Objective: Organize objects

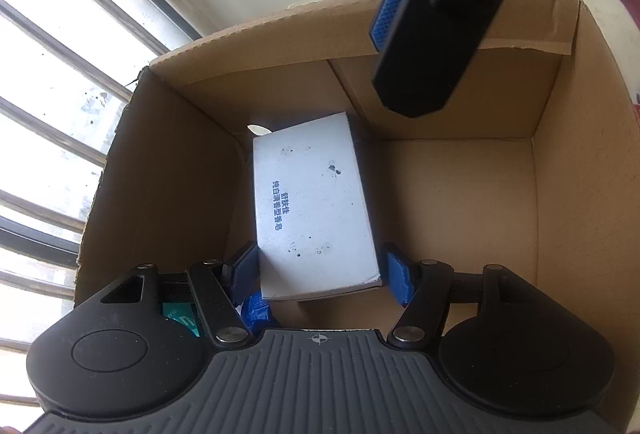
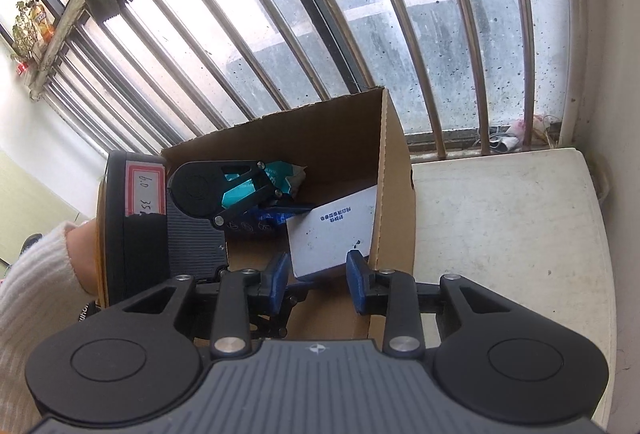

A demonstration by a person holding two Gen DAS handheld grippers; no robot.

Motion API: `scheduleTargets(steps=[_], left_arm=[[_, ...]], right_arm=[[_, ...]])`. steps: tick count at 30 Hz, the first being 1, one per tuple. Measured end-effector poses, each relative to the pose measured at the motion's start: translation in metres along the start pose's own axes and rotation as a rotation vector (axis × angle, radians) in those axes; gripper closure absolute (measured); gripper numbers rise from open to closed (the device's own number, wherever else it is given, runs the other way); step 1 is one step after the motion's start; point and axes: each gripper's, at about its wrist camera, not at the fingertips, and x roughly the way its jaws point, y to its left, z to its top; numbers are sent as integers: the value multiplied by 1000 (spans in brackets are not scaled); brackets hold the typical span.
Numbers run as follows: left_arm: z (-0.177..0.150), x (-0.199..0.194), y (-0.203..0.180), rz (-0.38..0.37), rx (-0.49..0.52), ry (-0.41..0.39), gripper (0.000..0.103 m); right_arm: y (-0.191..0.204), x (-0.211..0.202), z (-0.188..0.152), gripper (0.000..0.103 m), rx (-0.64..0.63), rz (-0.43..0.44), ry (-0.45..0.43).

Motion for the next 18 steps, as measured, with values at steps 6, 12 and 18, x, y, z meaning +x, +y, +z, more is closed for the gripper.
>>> scheduleTargets(steps=[6, 12, 18], left_arm=[[-2, -1, 3, -14, 132, -50, 37], [0, 0, -1, 99, 152, -69, 15], [-1, -16, -11, 147, 143, -115, 13]], right_arm=[[5, 10, -7, 68, 0, 29, 44], [14, 12, -8, 67, -11, -10, 43], [18, 19, -3, 67, -40, -61, 11]])
